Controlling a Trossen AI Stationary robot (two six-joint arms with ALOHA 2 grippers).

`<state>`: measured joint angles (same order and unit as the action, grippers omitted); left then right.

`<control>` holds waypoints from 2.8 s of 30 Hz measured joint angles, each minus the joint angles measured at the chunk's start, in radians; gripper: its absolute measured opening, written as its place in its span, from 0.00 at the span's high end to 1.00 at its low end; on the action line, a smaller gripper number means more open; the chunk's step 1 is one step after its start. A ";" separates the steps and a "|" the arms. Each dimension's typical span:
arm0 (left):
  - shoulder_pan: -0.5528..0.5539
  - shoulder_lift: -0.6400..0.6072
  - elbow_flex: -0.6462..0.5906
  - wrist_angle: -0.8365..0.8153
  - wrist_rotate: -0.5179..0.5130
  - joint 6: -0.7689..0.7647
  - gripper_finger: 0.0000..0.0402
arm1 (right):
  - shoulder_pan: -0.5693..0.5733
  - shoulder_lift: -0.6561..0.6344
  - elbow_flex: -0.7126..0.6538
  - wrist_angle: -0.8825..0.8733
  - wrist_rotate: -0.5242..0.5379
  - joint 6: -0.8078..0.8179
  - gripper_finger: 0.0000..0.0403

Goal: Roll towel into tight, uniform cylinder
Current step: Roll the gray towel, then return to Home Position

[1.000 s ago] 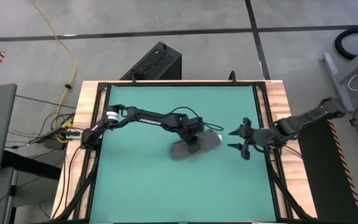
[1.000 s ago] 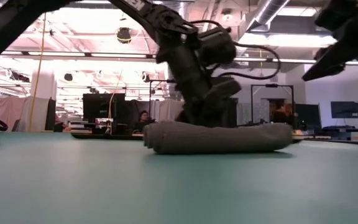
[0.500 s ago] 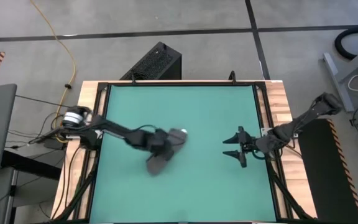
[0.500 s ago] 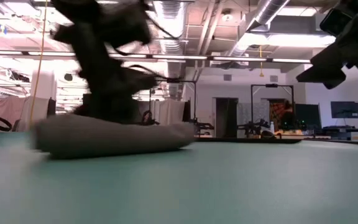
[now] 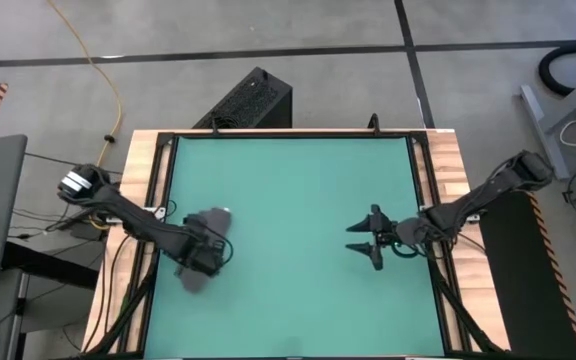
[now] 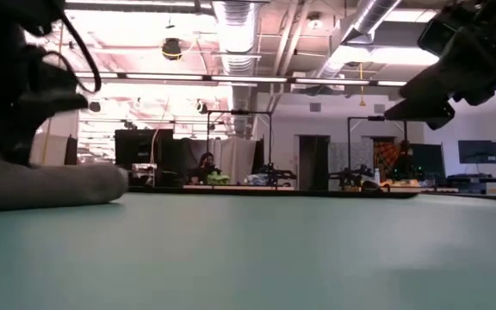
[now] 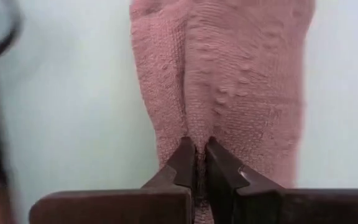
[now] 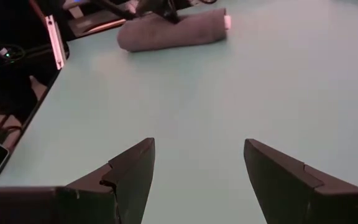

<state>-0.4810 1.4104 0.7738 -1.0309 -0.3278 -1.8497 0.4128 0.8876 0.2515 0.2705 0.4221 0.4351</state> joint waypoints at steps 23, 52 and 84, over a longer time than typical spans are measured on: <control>-0.193 -0.023 -0.157 0.337 -0.006 -0.329 0.99 | -0.060 0.327 0.073 0.251 -0.174 -0.086 0.32; 0.021 -0.186 -0.094 0.179 0.213 0.120 0.58 | -0.129 0.392 0.073 0.337 -0.320 -0.122 0.32; 0.190 -0.182 -0.171 0.432 0.027 0.919 0.99 | -0.405 0.370 0.123 0.410 -0.531 -0.205 0.32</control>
<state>-0.2915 1.2285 0.6025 -0.5994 -0.3010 -0.9304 0.0073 1.2575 0.3743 0.6803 -0.1089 0.2300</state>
